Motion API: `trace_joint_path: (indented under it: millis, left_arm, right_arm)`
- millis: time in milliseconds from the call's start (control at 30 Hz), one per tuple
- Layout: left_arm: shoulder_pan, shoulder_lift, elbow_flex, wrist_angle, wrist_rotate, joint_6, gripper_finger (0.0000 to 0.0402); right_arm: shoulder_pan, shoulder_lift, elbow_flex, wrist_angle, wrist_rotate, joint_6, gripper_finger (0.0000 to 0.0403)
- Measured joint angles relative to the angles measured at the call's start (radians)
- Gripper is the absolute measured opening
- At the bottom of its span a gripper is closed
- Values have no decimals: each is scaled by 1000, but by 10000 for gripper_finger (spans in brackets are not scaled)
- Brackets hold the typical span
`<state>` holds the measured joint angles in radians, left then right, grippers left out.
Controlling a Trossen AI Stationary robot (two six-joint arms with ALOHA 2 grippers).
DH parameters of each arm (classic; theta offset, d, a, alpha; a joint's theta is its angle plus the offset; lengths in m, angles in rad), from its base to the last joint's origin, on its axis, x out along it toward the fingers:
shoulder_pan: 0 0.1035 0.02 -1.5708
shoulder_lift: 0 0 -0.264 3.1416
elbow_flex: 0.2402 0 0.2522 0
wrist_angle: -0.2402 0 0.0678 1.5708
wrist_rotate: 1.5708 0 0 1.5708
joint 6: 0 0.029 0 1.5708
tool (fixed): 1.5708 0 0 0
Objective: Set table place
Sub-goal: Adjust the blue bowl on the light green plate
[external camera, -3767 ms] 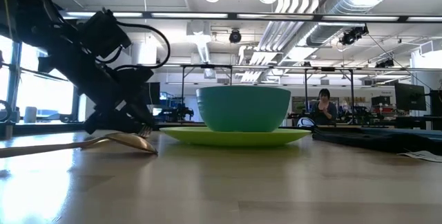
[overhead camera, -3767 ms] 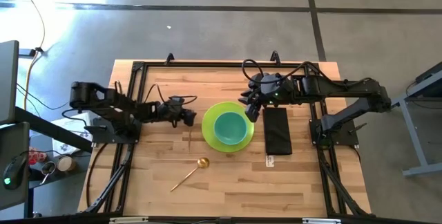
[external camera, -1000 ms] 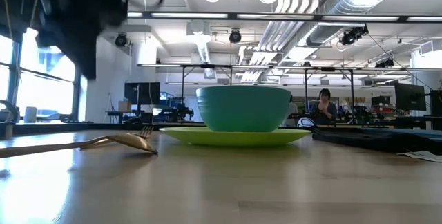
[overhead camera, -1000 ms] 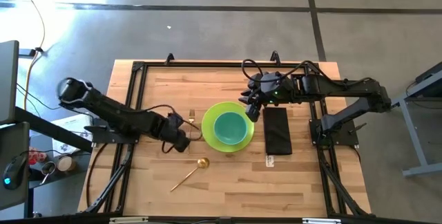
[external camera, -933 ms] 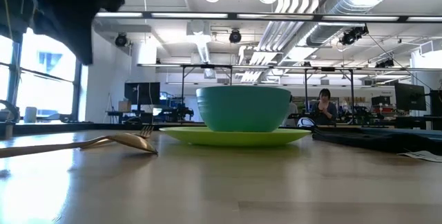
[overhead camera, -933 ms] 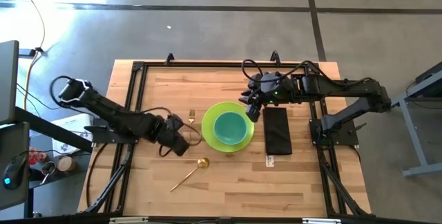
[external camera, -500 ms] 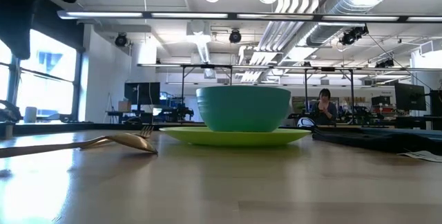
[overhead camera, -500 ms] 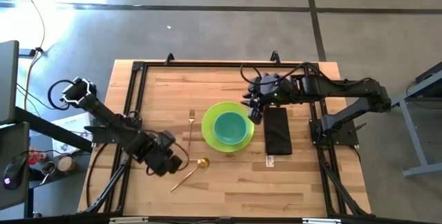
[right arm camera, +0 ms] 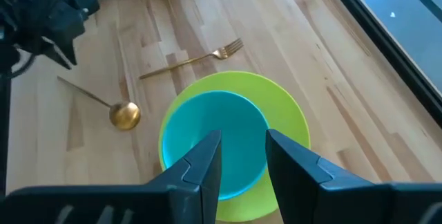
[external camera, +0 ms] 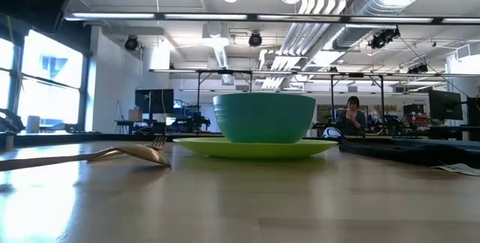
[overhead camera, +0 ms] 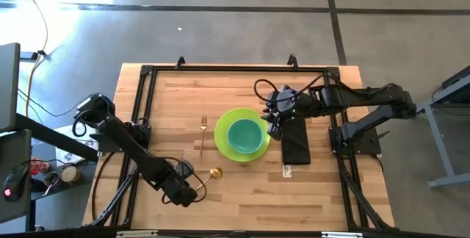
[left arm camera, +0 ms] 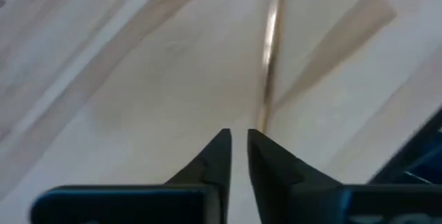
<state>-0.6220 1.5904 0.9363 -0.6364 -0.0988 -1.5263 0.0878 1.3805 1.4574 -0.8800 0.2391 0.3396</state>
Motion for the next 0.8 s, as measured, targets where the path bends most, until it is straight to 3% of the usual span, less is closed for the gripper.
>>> trace_joint_path:
  millis: [133, 267, 333, 433, 567, 667, 800]
  left_arm:
    - [1, 9, 0, 12, -11, -1, 83]
    - [1, 3, 1, 12, -57, -6, 116]
    - [1, 1, 2, 12, -70, -5, 126]
    - [1, 2, 1, 4, -78, 1, 133]
    - [1, 2, 1, -2, -77, 4, 132]
    - [0, 2, 1, -3, -72, 12, 128]
    - [0, 2, 1, -9, -69, 12, 127]
  right_arm:
    - [8, 0, 1, -54, 22, 45, 106]
    - [37, 1, -26, -287, 180, 235, 96]
    - [49, 0, -95, -330, 205, 331, 80]
    - [49, 0, -227, -206, 143, 390, 50]
    - [34, 10, -418, 83, 11, 398, 11]
    - [22, 8, -519, 282, -40, 427, 3]
    - [15, 8, -586, 349, -83, 476, 1]
